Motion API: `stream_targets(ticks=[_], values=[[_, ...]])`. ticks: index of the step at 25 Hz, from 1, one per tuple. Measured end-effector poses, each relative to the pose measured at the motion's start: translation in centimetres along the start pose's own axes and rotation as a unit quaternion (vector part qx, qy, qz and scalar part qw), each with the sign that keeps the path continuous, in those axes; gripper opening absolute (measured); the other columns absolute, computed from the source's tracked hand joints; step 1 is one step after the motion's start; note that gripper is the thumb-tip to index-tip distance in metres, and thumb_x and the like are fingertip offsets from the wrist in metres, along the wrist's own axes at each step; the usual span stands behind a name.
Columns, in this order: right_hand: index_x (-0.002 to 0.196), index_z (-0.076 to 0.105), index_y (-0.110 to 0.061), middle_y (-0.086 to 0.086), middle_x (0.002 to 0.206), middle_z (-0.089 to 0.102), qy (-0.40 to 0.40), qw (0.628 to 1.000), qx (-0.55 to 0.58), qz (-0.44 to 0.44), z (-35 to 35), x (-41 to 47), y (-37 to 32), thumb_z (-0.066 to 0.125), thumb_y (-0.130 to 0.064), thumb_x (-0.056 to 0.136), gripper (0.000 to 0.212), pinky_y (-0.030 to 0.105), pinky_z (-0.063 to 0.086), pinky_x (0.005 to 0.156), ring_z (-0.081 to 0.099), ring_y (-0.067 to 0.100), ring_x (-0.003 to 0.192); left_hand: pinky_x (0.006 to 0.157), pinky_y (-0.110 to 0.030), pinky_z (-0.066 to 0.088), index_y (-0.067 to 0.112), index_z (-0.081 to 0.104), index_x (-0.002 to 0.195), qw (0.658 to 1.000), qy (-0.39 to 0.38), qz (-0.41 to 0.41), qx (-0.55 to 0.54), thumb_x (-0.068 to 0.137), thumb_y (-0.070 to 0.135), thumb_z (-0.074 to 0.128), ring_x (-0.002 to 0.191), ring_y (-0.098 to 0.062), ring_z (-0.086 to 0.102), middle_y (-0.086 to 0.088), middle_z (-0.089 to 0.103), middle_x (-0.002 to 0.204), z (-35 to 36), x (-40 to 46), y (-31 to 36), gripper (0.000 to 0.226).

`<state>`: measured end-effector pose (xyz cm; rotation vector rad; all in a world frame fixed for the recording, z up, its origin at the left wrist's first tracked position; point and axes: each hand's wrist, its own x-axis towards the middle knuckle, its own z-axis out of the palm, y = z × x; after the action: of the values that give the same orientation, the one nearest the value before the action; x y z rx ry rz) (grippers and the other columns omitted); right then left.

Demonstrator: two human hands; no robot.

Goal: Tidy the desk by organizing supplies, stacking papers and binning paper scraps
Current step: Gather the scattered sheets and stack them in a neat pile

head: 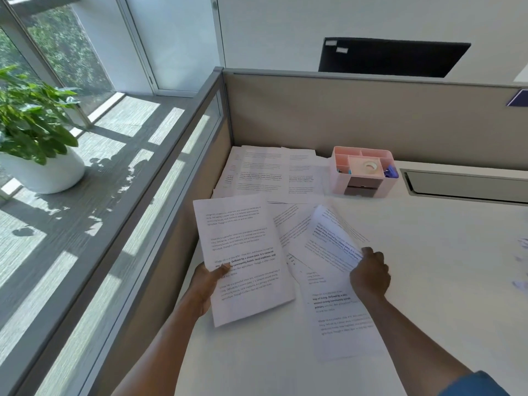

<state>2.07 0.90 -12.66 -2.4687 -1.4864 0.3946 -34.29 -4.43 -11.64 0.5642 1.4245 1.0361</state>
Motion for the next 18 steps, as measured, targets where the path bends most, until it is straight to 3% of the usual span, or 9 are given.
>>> stream_targets(ticks=[4,7,9,11,14,18], values=[[0.141,0.040,-0.010,0.023,0.129,0.046,-0.011,0.984,0.174,0.019,-0.2,1.4,1.3,0.066,0.004,0.081,0.067,0.046,0.050,0.091,0.053,0.040,0.111,0.092,-0.057,0.056,0.011,0.066,0.122,1.000,0.009,-0.006,-0.005,0.092,0.007,0.069,0.103,-0.037,0.071,-0.014,0.075,0.113,0.7,0.0,0.0,0.030],[0.150,0.025,-0.014,0.027,0.138,0.040,-0.017,0.945,0.296,0.135,-0.9,2.2,2.3,0.077,0.002,0.073,0.094,0.051,0.051,0.096,0.049,0.044,0.122,0.093,-0.056,0.056,0.010,0.066,0.122,1.000,0.012,-0.011,-0.016,0.092,0.007,0.069,0.104,-0.037,0.070,-0.014,0.075,0.113,1.3,-0.2,-0.3,0.030],[0.150,0.022,-0.017,0.026,0.140,0.040,-0.014,0.923,0.340,0.178,-1.1,2.0,3.2,0.077,0.003,0.072,0.098,0.049,0.051,0.096,0.050,0.043,0.121,0.093,-0.058,0.055,0.010,0.066,0.122,1.000,0.014,-0.017,-0.020,0.092,0.007,0.069,0.104,-0.038,0.070,-0.014,0.075,0.113,1.7,-0.3,-0.6,0.031],[0.147,0.025,-0.014,0.023,0.136,0.047,-0.026,0.911,0.372,0.179,-1.2,1.9,4.4,0.075,0.003,0.073,0.091,0.043,0.052,0.093,0.055,0.039,0.116,0.091,-0.058,0.056,0.010,0.066,0.122,0.999,0.019,-0.021,-0.024,0.091,0.008,0.070,0.103,-0.038,0.071,-0.014,0.075,0.113,2.3,-0.3,-0.8,0.031],[0.143,0.034,-0.003,0.019,0.129,0.054,-0.060,0.867,0.441,0.223,-1.9,2.7,5.4,0.073,0.003,0.075,0.079,0.035,0.053,0.077,0.058,0.032,0.103,0.084,-0.053,0.059,0.010,0.067,0.121,0.999,0.019,-0.020,-0.032,0.090,0.007,0.070,0.101,-0.038,0.072,-0.015,0.075,0.112,3.5,-0.7,-0.8,0.030],[0.115,0.060,0.000,0.019,0.116,0.064,-0.107,0.830,0.505,0.209,-2.5,3.6,6.8,0.069,0.001,0.084,0.032,0.034,0.053,0.074,0.061,0.030,0.092,0.080,-0.051,0.060,0.009,0.066,0.121,0.998,0.011,-0.028,-0.050,0.090,0.005,0.070,0.100,-0.038,0.072,-0.015,0.075,0.111,4.8,-1.7,-1.2,0.031]])
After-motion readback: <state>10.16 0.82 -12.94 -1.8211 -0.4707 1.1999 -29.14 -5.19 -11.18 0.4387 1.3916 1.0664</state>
